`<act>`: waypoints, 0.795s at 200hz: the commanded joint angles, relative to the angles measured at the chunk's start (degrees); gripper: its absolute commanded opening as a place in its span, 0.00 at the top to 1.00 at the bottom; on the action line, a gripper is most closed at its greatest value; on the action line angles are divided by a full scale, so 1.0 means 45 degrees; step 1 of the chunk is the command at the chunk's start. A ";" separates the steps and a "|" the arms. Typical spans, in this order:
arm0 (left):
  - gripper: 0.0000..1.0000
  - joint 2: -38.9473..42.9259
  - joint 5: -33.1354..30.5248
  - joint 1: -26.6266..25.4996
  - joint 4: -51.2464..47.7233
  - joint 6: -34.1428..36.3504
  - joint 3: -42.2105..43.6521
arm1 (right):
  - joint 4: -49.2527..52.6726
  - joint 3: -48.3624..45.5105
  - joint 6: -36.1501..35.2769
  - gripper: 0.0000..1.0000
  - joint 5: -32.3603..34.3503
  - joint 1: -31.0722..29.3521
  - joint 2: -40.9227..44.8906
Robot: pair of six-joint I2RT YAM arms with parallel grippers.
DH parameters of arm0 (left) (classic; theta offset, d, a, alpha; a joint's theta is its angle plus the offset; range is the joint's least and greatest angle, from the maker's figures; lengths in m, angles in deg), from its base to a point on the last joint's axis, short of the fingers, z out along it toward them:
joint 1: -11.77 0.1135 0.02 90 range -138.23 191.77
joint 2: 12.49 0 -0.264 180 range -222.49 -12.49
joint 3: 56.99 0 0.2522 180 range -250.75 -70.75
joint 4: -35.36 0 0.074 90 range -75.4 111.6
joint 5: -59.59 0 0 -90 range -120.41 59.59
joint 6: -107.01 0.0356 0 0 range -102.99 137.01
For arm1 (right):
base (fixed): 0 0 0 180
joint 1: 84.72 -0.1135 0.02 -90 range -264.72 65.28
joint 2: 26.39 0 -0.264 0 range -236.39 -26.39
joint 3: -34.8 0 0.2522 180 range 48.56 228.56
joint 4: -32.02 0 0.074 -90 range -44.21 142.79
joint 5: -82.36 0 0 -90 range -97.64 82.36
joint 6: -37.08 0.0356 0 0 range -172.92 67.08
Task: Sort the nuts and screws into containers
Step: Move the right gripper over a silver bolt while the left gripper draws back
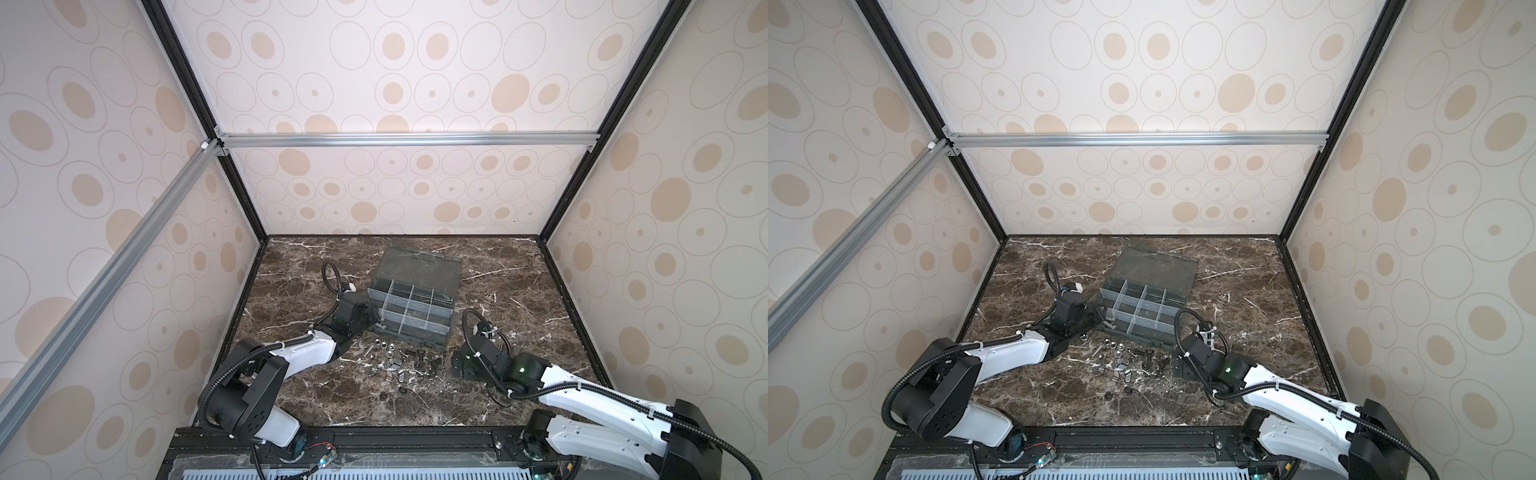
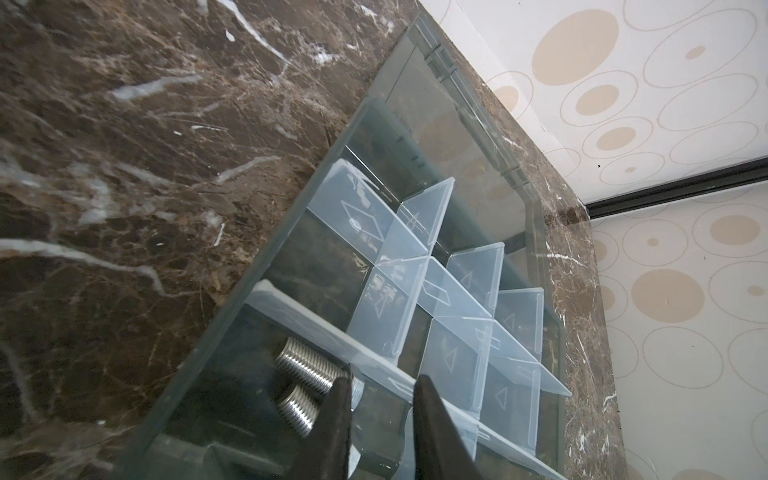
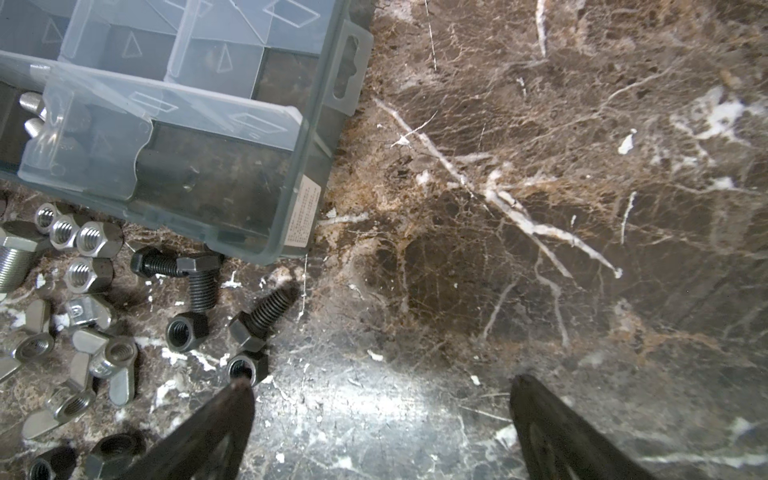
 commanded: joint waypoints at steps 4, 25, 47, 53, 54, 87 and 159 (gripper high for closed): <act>0.73 0.0578 -0.0344 0.0132 0.0131 -0.0165 -0.0010 | 0.0278 -0.0126 0.0266 0.00 0.0324 -0.0061 0.0234; 0.73 0.0875 -0.0360 0.0182 -0.0109 0.0007 0.0027 | 0.0190 -0.0088 0.0177 0.00 0.0276 -0.0051 0.0187; 0.72 0.1333 -0.0558 0.0241 -0.0357 0.0194 0.0189 | 0.0061 0.0037 0.0056 0.00 0.0092 -0.0060 -0.0013; 0.72 0.1490 -0.0598 0.0234 -0.0379 0.0197 0.0285 | 0.0036 0.0106 -0.0006 0.00 0.0007 -0.0061 -0.0108; 0.72 0.1512 -0.0600 0.0242 -0.0389 0.0207 0.0313 | 0.0036 0.0106 -0.0006 0.00 0.0007 -0.0061 -0.0108; 0.71 0.2429 -0.0836 0.0329 -0.0688 0.0385 0.0777 | -0.0464 0.0516 -0.0342 0.00 -0.0605 -0.0078 -0.0848; 0.68 0.5627 -0.1829 0.0582 -0.2524 0.0568 0.2329 | -0.1486 0.2905 -0.1621 0.00 -0.1584 -0.0896 -0.3910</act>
